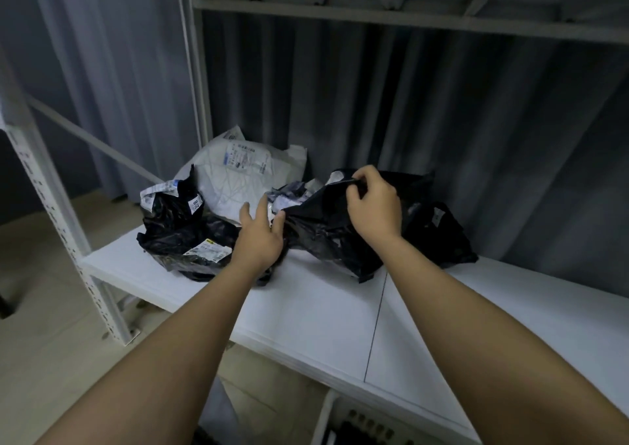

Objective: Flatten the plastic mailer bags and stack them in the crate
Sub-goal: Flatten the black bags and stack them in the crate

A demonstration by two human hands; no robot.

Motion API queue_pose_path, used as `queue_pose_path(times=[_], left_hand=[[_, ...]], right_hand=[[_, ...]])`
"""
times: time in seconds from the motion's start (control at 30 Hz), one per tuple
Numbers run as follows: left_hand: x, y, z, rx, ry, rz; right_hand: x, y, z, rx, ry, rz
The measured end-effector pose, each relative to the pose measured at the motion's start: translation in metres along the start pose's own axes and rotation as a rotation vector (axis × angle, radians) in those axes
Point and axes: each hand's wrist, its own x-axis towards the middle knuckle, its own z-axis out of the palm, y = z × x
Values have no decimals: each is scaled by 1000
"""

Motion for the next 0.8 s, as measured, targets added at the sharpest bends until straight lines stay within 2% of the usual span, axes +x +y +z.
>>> queue_pose_path(times=[0.23, 0.43, 0.5, 0.6, 0.67, 0.73, 0.8], left_hand=[[-33, 58, 31, -61, -138, 135], [-64, 93, 91, -158, -298, 193], [-79, 90, 114, -181, -424, 144], [-106, 78, 148, -208, -710, -186], [-120, 68, 169, -173, -793, -293], [-128, 65, 187, -163, -793, -305], [-134, 65, 202, -171, -774, -283]], right_hand=[[-4, 16, -73, -66, 79, 17], [-44, 57, -146, -260, 150, -162], [-77, 89, -154, -440, 51, -220], [-140, 136, -153, -573, -416, -85], [-175, 159, -151, -604, -621, 8], [-195, 169, -151, -595, -696, 47], [-201, 174, -153, -582, -691, 55]])
